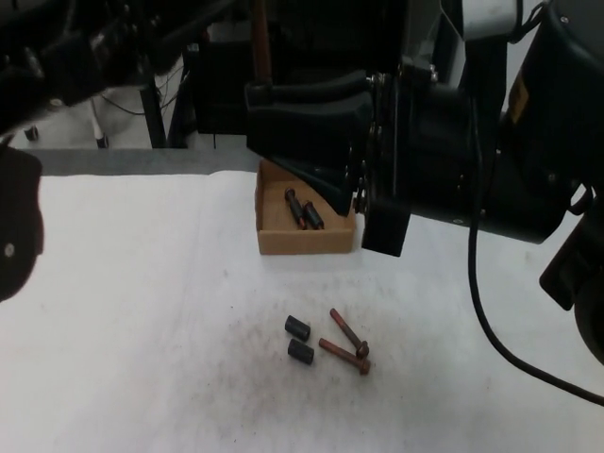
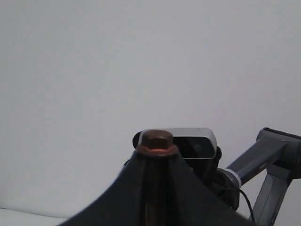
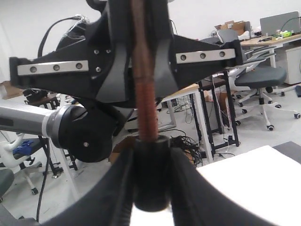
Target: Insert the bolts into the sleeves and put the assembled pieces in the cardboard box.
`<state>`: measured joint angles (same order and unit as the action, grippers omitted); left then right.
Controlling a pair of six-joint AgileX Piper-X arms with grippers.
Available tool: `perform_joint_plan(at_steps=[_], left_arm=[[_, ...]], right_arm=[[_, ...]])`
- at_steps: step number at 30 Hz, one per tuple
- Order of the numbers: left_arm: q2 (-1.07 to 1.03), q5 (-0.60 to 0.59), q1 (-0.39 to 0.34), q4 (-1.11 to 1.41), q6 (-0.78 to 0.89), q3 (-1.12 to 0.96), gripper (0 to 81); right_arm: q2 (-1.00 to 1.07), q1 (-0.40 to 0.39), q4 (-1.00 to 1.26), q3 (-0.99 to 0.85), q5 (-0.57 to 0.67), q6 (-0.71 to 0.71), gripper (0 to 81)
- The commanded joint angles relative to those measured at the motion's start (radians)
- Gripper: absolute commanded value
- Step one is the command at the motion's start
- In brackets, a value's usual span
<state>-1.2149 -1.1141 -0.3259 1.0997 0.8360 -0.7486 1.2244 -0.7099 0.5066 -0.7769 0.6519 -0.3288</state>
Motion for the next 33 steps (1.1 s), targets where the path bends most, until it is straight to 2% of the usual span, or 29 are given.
perform_joint_plan(at_steps=[1,7,12,33], left_arm=[[0.000,0.009,-0.005,0.007,-0.007,-0.003,0.4],[0.001,0.012,-0.003,0.006,-0.029,-0.003,0.4],[0.001,0.070,-0.003,0.009,-0.036,-0.005,0.4],[0.001,0.058,-0.003,0.009,-0.044,-0.008,0.4]], right_arm=[[-0.005,0.002,0.005,-0.012,0.006,-0.010,0.8],[-0.005,0.004,0.005,-0.012,0.006,-0.010,0.8],[-0.005,0.015,0.005,-0.007,0.012,0.012,0.8],[-0.005,0.015,0.045,-0.007,0.004,0.041,0.8]])
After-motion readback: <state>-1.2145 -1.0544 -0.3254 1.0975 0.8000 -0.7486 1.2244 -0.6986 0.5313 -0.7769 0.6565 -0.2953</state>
